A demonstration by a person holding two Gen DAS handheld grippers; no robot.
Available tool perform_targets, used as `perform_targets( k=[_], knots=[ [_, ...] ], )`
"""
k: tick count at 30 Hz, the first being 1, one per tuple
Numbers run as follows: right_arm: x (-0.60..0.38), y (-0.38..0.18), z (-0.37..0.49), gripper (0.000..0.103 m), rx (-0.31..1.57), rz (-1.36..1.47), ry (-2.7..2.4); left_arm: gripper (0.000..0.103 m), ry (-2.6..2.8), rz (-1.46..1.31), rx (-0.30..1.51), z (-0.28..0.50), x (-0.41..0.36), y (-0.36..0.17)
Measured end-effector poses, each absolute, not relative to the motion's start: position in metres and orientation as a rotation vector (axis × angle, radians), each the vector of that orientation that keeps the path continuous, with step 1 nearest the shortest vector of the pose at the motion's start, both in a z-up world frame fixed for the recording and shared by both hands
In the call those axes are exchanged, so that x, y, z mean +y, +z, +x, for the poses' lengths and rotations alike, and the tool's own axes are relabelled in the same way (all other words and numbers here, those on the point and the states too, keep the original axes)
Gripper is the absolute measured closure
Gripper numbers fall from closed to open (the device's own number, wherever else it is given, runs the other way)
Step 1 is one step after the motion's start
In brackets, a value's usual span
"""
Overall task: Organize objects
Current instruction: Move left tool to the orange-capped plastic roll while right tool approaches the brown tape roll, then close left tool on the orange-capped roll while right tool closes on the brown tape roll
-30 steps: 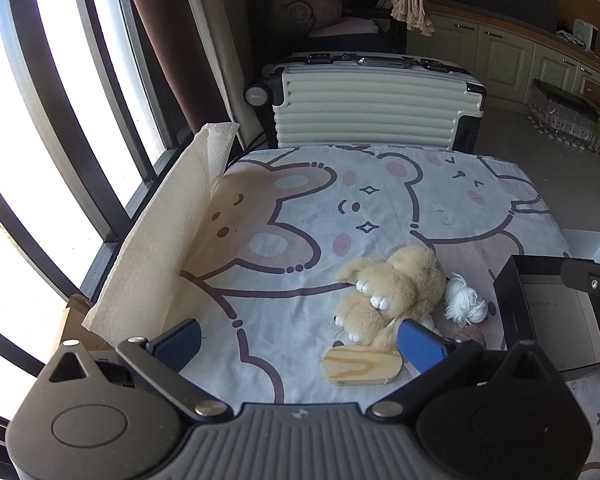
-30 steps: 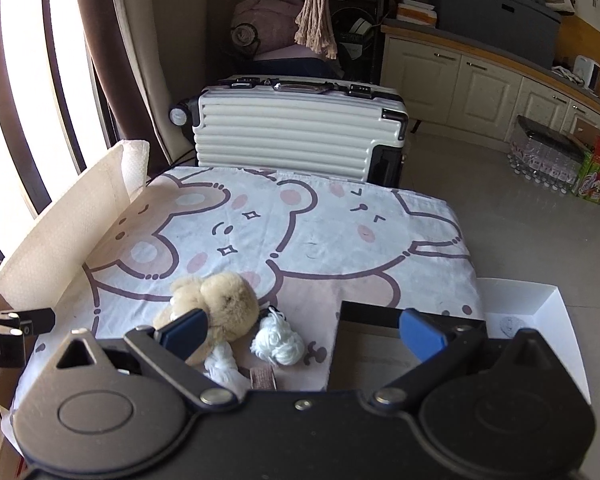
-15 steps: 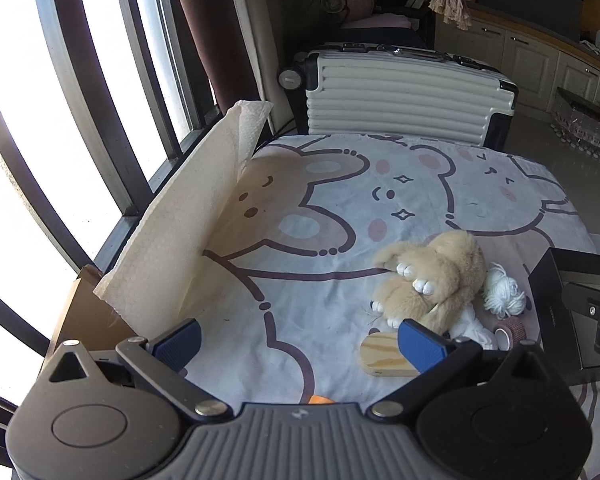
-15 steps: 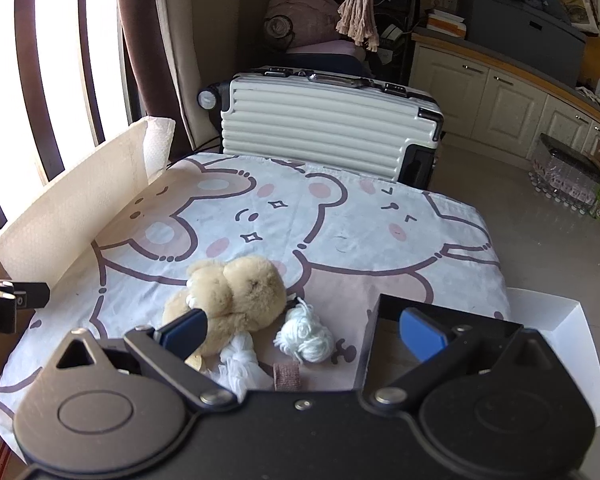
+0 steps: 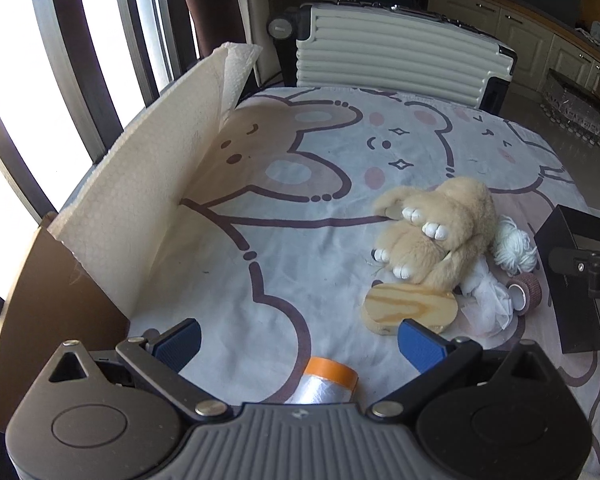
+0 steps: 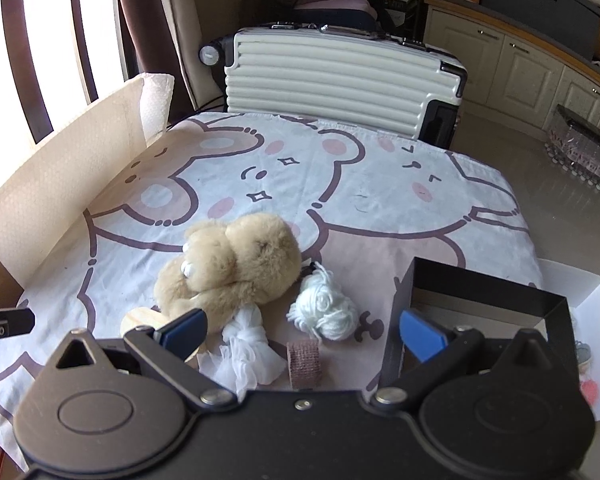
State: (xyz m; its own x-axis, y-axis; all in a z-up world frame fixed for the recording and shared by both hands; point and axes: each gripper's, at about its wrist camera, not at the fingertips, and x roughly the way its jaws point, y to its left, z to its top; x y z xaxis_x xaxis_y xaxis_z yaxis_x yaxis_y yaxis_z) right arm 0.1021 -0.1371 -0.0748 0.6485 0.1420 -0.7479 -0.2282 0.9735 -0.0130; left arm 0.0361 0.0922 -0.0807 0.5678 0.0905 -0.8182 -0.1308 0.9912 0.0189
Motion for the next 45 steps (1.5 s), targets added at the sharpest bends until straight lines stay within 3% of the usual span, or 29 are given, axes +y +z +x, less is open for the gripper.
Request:
perform_targets(
  k=[7, 8, 10, 13, 17, 23, 30, 45],
  knots=[
    [-0.154, -0.09, 0.115, 0.002, 0.911, -0.049, 0.149, 0.0, 0.104, -0.016, 1.006, 0.04, 0.093, -0.102],
    [-0.156, -0.092, 0.118, 0.012, 0.931, -0.042, 0.136, 0.0, 0.103, -0.009, 1.01, 0.04, 0.093, -0.103],
    [-0.161, -0.096, 0.122, 0.021, 0.954, -0.008, 0.135, 0.0, 0.1, -0.01, 1.017, 0.04, 0.094, -0.106],
    [-0.162, -0.102, 0.126, 0.028, 0.97, 0.015, 0.136, 0.002, 0.092, -0.012, 1.032, 0.041, 0.095, -0.111],
    [-0.16, -0.107, 0.129, 0.05, 0.987, 0.028, 0.169, 0.011, 0.078, -0.006, 1.059, 0.043, 0.095, -0.116],
    [-0.15, -0.117, 0.135, 0.064, 1.02, 0.003, 0.192, 0.024, 0.055, -0.012, 1.082, 0.045, 0.096, -0.121],
    [-0.143, -0.124, 0.139, 0.064, 1.042, -0.041, 0.178, 0.035, 0.051, -0.025, 1.107, 0.048, 0.1, -0.126],
    [-0.134, -0.139, 0.148, 0.065, 1.097, -0.091, 0.172, 0.037, 0.001, -0.038, 1.151, 0.053, 0.099, -0.139]
  ],
)
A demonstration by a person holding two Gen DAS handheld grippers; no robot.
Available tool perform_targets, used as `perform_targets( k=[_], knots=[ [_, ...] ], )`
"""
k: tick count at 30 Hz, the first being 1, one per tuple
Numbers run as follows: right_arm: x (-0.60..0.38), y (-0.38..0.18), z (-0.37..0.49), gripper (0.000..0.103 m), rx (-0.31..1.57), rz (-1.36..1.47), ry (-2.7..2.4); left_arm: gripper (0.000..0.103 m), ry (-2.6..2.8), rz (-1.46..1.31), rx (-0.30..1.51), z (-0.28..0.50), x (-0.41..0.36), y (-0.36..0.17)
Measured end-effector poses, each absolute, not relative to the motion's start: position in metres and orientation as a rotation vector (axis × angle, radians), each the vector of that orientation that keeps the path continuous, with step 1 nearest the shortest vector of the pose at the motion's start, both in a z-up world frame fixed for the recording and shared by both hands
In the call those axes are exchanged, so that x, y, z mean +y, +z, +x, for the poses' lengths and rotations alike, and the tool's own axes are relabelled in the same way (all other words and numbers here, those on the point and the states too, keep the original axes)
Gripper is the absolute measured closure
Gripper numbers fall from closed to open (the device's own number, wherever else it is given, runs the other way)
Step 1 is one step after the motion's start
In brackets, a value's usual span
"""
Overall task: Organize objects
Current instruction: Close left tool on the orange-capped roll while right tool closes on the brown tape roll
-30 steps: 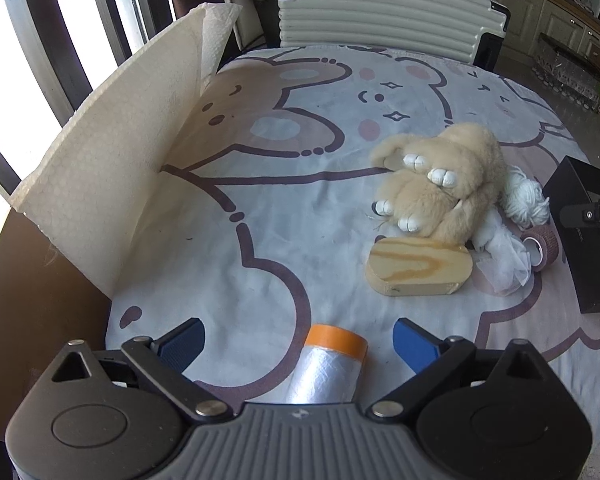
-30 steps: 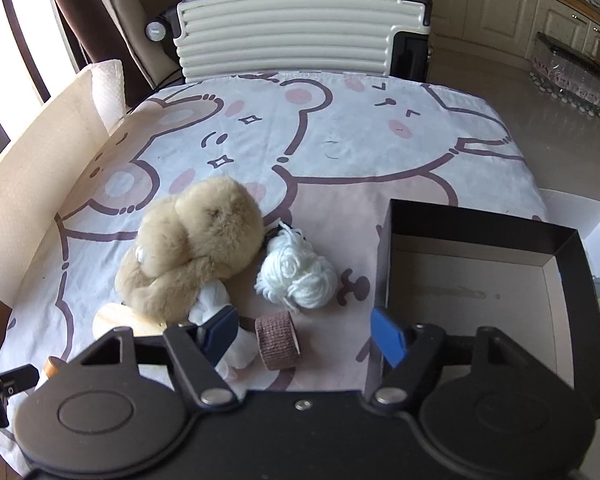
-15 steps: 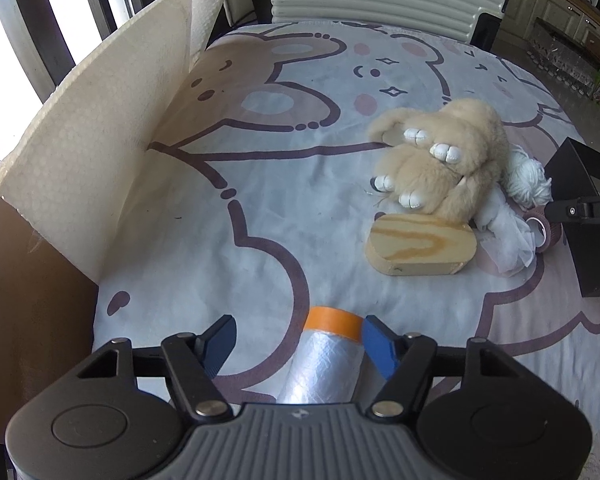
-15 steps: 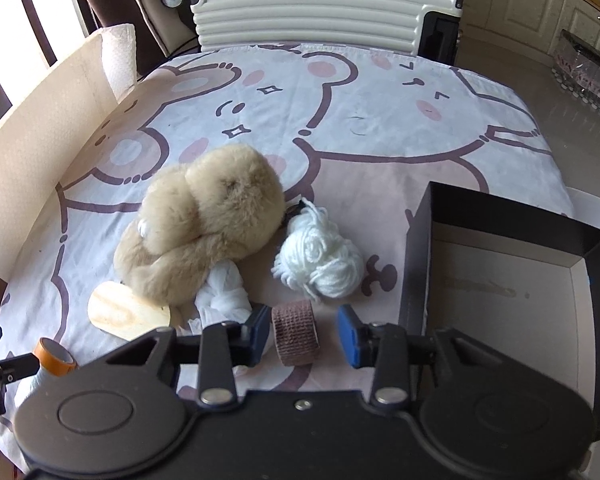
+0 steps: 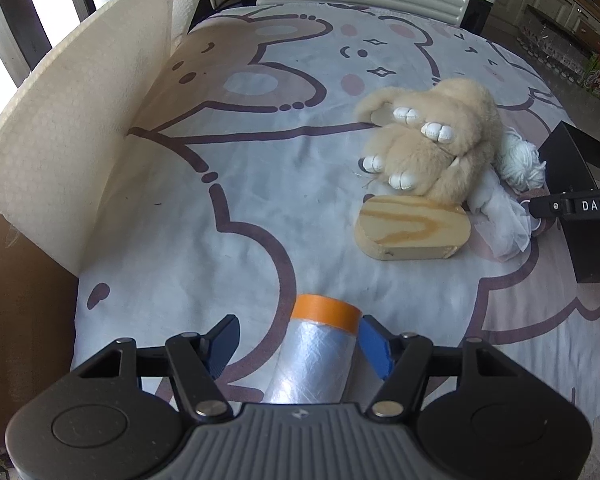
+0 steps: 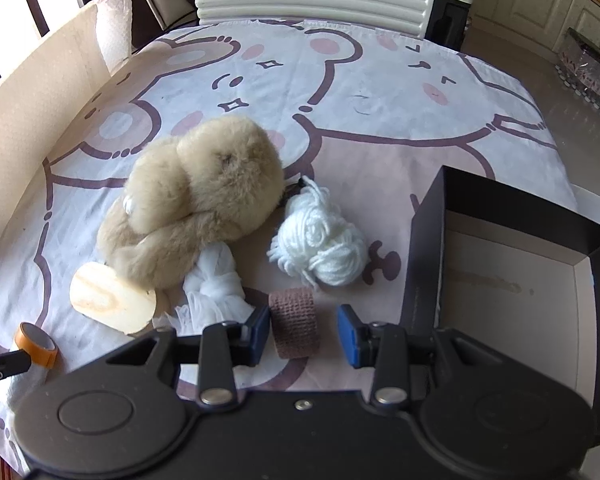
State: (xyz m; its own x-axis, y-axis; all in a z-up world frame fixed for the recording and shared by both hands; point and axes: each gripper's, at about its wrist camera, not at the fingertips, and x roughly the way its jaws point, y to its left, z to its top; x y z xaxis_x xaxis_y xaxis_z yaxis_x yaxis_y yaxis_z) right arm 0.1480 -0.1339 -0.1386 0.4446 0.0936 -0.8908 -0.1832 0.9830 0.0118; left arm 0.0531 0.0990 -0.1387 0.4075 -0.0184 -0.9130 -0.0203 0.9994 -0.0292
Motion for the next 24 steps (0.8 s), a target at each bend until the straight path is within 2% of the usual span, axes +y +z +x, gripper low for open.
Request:
perform_targets(
  k=[10, 24],
  knots=[
    [-0.129, -0.145, 0.153, 0.075, 1.116, -0.107, 0.176, 0.037, -0.027, -0.041, 1.177, 0.055, 0.099, -0.145],
    [-0.121, -0.148, 0.159, 0.078, 1.122, -0.136, 0.172, 0.042, -0.06, -0.033, 1.214, 0.059, 0.097, -0.154]
  ],
)
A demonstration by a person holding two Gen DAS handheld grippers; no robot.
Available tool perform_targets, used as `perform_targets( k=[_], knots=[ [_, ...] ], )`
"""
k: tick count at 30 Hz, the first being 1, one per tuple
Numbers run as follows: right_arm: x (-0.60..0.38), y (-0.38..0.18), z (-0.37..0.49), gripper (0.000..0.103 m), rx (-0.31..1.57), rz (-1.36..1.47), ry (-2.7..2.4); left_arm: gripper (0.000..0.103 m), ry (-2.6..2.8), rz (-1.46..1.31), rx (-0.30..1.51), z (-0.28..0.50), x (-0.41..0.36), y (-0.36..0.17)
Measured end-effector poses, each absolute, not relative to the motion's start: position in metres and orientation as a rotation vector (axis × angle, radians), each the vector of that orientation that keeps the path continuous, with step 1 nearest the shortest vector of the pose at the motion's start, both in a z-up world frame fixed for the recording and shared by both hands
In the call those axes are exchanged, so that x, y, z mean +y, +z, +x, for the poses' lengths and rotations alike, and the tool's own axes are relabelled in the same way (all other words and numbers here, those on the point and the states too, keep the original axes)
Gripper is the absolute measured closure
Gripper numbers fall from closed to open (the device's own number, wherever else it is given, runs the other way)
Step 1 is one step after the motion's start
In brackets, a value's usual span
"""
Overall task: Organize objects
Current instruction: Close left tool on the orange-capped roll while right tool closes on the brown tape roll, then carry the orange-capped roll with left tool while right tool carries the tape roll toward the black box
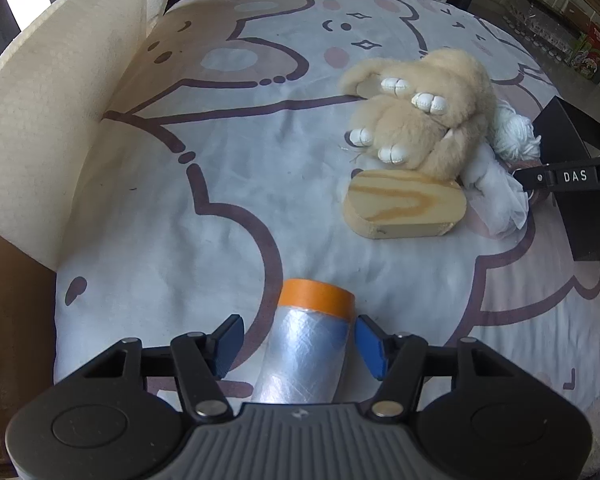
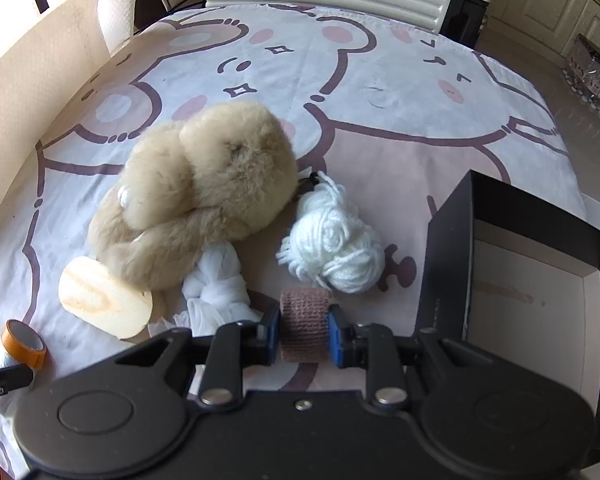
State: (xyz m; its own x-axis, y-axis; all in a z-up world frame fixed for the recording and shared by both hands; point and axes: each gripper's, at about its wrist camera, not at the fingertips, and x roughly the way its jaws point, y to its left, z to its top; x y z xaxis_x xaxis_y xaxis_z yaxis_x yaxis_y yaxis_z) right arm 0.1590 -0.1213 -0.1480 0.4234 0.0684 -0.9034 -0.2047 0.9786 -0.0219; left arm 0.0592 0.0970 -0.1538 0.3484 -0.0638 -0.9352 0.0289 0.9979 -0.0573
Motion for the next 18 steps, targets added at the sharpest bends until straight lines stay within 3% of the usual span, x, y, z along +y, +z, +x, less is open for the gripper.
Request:
perform_targets(
  k=[5, 18],
  knots=[
    [-0.123, -0.145, 0.16, 0.078, 1.12, -0.124, 0.179, 0.051, -0.069, -0.027, 1.243, 0.061, 0.096, -0.159],
    [-0.119, -0.152, 0.161, 0.078, 1.163, -0.134, 0.203, 0.055, -0.1, 0.016, 1.3, 0.061, 0.088, -0.168]
  ],
)
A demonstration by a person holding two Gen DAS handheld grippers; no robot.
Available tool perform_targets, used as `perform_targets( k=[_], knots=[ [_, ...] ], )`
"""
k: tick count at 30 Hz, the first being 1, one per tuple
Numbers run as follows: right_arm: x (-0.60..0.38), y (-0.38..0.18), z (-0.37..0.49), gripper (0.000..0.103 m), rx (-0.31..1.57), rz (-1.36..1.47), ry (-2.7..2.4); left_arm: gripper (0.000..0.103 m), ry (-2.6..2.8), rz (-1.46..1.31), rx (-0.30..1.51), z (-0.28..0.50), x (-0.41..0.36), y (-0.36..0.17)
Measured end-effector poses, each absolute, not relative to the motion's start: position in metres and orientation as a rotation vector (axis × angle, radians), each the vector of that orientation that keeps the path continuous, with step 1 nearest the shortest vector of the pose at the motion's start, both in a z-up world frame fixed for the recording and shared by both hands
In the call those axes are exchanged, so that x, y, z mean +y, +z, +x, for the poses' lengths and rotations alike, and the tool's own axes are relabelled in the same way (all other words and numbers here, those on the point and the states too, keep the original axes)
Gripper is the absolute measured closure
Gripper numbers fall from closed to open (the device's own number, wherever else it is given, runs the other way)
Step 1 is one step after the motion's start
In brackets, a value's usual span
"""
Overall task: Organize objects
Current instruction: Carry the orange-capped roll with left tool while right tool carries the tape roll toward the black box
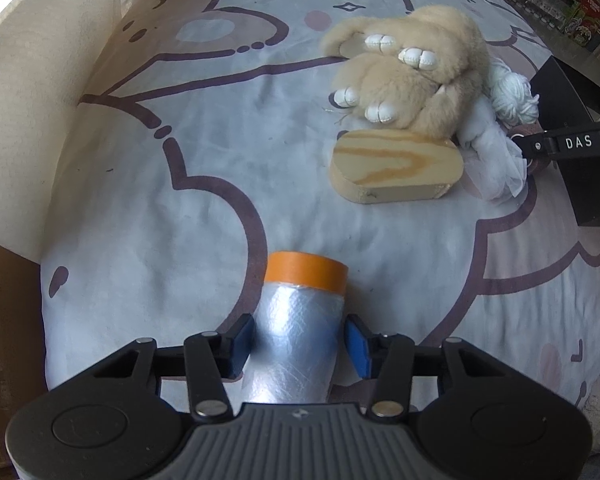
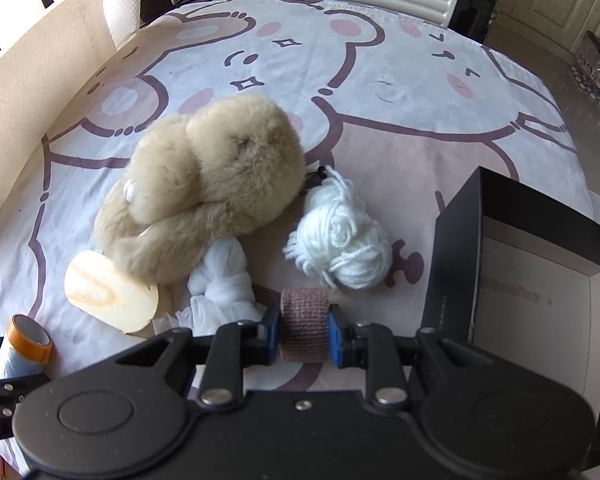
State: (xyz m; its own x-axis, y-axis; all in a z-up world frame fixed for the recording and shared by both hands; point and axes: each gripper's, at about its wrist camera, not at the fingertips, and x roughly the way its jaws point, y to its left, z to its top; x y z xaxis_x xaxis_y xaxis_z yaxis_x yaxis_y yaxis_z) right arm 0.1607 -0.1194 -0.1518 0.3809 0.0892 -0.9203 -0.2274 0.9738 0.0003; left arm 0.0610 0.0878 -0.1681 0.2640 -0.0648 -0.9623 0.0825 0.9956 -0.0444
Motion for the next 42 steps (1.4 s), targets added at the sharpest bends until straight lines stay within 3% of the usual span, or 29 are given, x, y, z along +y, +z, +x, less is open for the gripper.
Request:
perform_targets(
  k=[6, 42],
  knots=[
    [-0.124, -0.151, 0.162, 0.078, 1.171, -0.091, 0.204, 0.059, -0.093, 0.022, 1.291, 0.06, 0.09, -0.164],
    [-0.161, -0.048, 0.09, 0.078, 0.949, -0.024, 0.261, 0.06, 0.017, -0.067, 1.059, 0.033, 0.055, -0.079]
  ],
)
